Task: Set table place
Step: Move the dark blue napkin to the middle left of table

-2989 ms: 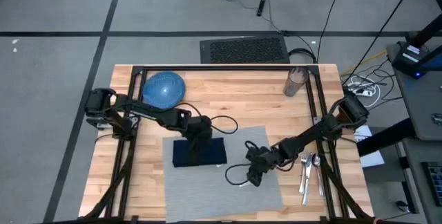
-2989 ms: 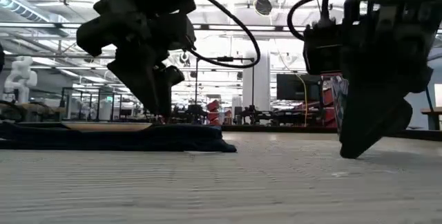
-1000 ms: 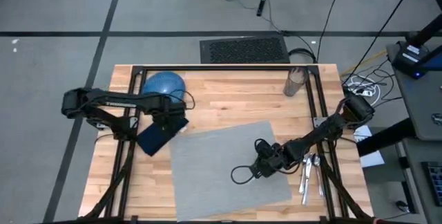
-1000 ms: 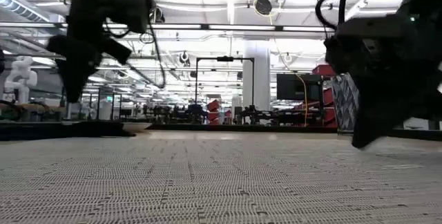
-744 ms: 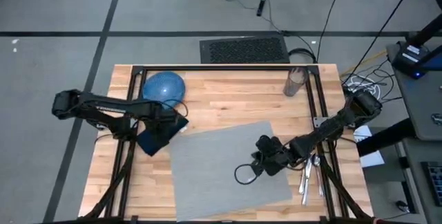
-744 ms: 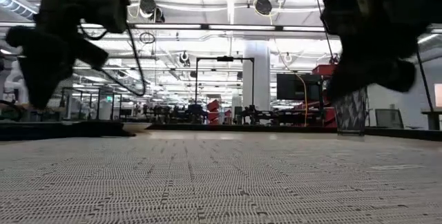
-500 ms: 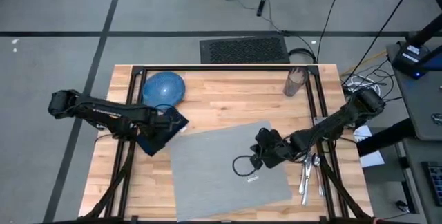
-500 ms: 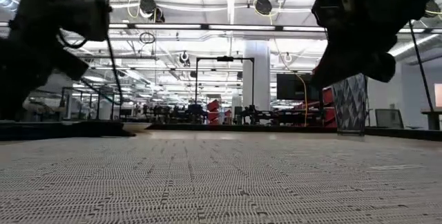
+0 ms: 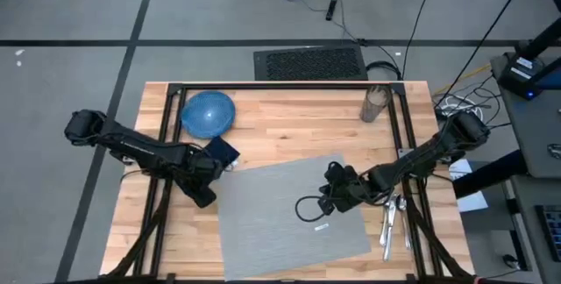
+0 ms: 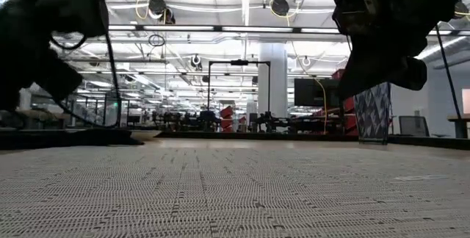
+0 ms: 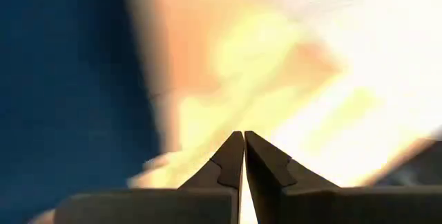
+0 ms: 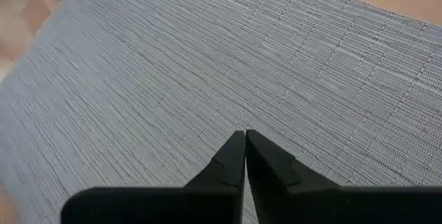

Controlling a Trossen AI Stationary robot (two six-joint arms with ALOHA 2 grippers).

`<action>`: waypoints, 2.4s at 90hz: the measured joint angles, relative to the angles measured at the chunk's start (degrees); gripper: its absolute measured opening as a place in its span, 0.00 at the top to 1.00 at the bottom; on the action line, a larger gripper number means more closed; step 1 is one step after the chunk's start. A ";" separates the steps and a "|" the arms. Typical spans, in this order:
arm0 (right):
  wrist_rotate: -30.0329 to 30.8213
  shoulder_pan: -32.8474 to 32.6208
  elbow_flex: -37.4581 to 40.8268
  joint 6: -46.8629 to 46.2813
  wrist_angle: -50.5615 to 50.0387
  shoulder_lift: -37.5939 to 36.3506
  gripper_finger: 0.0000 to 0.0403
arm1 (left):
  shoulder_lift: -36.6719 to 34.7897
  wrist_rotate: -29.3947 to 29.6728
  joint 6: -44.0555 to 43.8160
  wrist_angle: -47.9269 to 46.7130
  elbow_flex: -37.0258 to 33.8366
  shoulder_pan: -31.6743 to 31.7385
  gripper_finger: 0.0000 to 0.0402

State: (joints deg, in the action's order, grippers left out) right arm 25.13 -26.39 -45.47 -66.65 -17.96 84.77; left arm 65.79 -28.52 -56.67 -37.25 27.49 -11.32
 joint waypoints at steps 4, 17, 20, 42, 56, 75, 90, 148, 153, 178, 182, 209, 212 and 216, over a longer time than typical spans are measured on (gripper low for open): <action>0.01 0.00 0.00 0.00 0.11 0.00 1.00 | -0.07 -0.41 0.01 7.23 0.00 -0.17 1.00; 0.04 0.00 0.00 0.08 0.07 0.00 1.00 | -2.09 12.93 2.84 14.34 2.92 1.19 1.00; 0.10 0.00 0.00 0.09 -0.02 0.00 1.00 | -2.27 18.44 3.06 11.47 3.47 1.66 1.00; 0.37 0.54 0.00 0.21 -0.81 0.00 1.00 | 0.94 39.84 -1.31 -12.52 3.89 5.32 1.00; 0.39 0.61 0.00 0.30 -0.87 0.00 1.00 | 5.01 35.45 0.36 -16.05 3.29 5.56 1.00; 0.03 0.44 -0.04 -0.36 -1.24 0.00 1.00 | 8.51 22.43 -0.46 -14.77 2.80 2.89 1.00; -0.01 -0.02 -0.07 -1.40 -1.52 0.00 1.00 | 7.96 9.08 -2.97 -3.57 3.76 0.52 1.00; 0.06 -0.23 -0.07 -3.18 -2.17 -0.02 1.00 | 9.82 28.99 7.92 -3.87 5.03 6.25 1.00; 0.06 -0.24 -0.07 -3.21 -2.08 -0.02 1.00 | 9.62 30.64 7.57 -6.59 4.89 6.59 1.00; -0.03 0.06 -0.07 -4.02 -2.41 -0.02 1.00 | 7.50 37.06 -0.24 -23.95 4.67 7.17 1.00; -0.53 0.32 -0.07 -4.00 -2.63 0.01 1.00 | 7.10 36.94 -0.47 -23.94 4.72 7.05 1.00; -8.40 2.58 -0.07 2.28 4.31 4.33 1.00 | 3.39 32.86 -1.02 -6.54 4.83 4.31 1.00; -9.66 2.98 -0.09 3.05 5.88 4.99 1.00 | 3.14 32.76 -0.63 -3.68 4.85 4.03 1.00; -11.04 3.47 -0.09 3.98 7.13 6.21 1.00 | 2.78 32.25 0.33 0.36 4.90 3.85 1.00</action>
State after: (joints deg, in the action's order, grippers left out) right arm 14.10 -22.92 -45.56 -62.68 -10.83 90.98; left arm 68.57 3.72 -56.34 -36.89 32.38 -7.47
